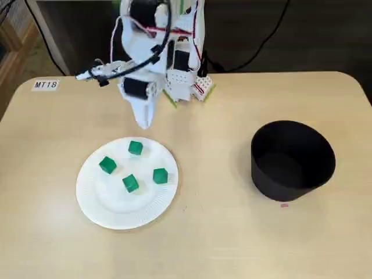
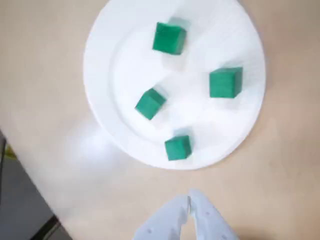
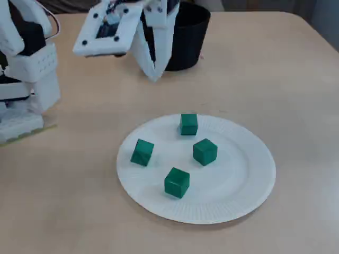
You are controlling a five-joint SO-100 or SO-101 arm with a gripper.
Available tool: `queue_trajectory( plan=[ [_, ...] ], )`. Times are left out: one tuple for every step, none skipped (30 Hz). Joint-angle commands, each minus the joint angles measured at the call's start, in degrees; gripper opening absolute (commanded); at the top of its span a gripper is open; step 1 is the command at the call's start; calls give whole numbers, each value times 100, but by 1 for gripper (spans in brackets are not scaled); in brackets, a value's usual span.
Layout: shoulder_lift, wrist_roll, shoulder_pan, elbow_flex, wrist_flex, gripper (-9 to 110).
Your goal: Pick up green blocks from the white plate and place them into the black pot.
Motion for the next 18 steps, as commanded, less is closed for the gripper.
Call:
queue_trajectory(
  plan=[
    [-870, -193, 229, -729, 369, -2],
    [-1134, -255, 308, -879, 475, -2],
    [-1327, -290, 396, -949, 510, -2],
    [-1459, -308, 483, -958, 501, -2],
    [-1582, -334, 580, -967, 483, -2],
    [-1723, -352, 686, -984, 483, -2],
    [-1872, -378, 773, -1011, 457, -2],
    [-2057, -422, 861, -1099, 457, -2],
    [-2268, -475, 932, -1213, 457, -2],
    [-2435, -519, 1002, -1327, 457, -2],
    [-2575, -536, 1081, -1459, 457, -2],
    [-2654, -563, 1151, -1564, 439, -2],
    [-2672, -598, 1230, -1617, 422, 0],
    [-2646, -686, 1292, -1617, 387, 8],
    [-2602, -826, 1327, -1617, 378, 17],
    [-2566, -879, 1354, -1617, 378, 23],
    [-2558, -888, 1362, -1617, 369, 27],
    [-2558, -905, 1362, -1600, 360, 30]
  ],
)
